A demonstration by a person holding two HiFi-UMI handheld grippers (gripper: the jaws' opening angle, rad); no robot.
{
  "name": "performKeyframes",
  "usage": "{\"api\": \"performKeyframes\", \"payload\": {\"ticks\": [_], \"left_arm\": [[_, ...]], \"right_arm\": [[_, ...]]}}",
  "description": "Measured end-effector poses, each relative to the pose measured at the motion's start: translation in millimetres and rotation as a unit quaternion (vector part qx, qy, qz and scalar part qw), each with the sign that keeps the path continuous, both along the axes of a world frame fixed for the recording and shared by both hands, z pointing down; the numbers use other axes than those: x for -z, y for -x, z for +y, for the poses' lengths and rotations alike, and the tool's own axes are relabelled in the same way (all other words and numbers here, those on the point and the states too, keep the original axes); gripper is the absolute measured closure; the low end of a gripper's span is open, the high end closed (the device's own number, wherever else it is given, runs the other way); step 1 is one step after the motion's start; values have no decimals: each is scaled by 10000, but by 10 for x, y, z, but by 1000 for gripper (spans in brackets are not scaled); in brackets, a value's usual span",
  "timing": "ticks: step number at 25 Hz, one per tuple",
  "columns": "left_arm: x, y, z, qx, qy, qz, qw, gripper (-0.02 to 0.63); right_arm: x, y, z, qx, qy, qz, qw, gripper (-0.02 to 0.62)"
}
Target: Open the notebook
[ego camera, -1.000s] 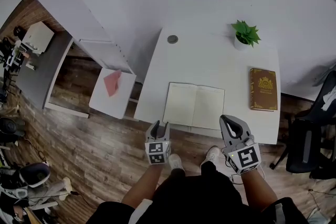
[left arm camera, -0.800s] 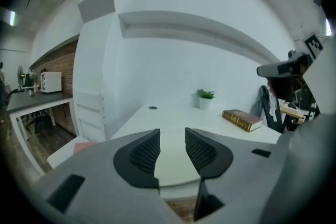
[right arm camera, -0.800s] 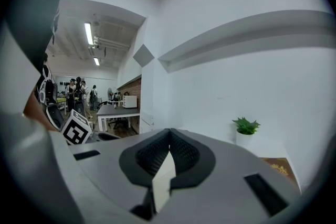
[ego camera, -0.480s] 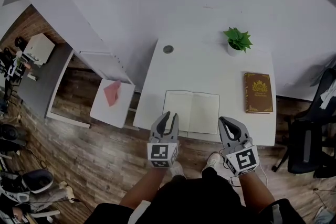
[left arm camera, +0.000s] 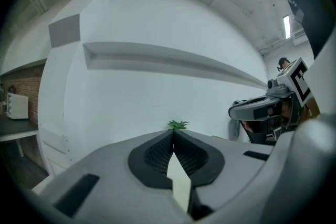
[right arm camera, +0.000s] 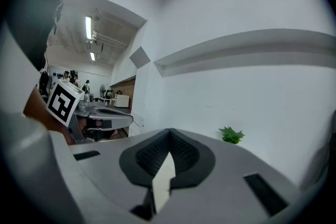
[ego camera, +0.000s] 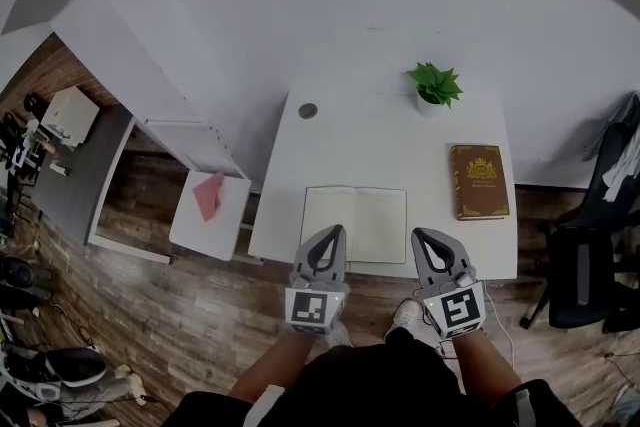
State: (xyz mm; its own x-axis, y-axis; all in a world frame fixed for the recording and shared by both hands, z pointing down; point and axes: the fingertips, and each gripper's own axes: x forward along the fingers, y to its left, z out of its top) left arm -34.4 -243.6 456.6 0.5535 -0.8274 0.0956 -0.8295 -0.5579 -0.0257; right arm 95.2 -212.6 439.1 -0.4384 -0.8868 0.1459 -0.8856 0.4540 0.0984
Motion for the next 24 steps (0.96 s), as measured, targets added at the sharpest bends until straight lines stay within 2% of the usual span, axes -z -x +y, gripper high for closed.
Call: {"api": "performKeyframes", "payload": {"ticks": [3, 7, 11, 24], "left_arm": [[-1, -43, -4, -70, -22, -61, 10000, 600], [-3, 2, -1, 71, -15, -117, 9999, 600], [-51, 20, 15, 2, 0, -165, 9999, 600], [-190, 103, 92, 22, 190, -429, 9989, 600]], "right_arm": [[61, -35, 1, -72, -112, 76, 9999, 594], [118, -71, -8, -180, -176, 28, 9997, 594], [127, -54, -19, -71, -279, 252, 9993, 594], [137, -8, 45, -137, -190, 18, 9997, 594]]}}
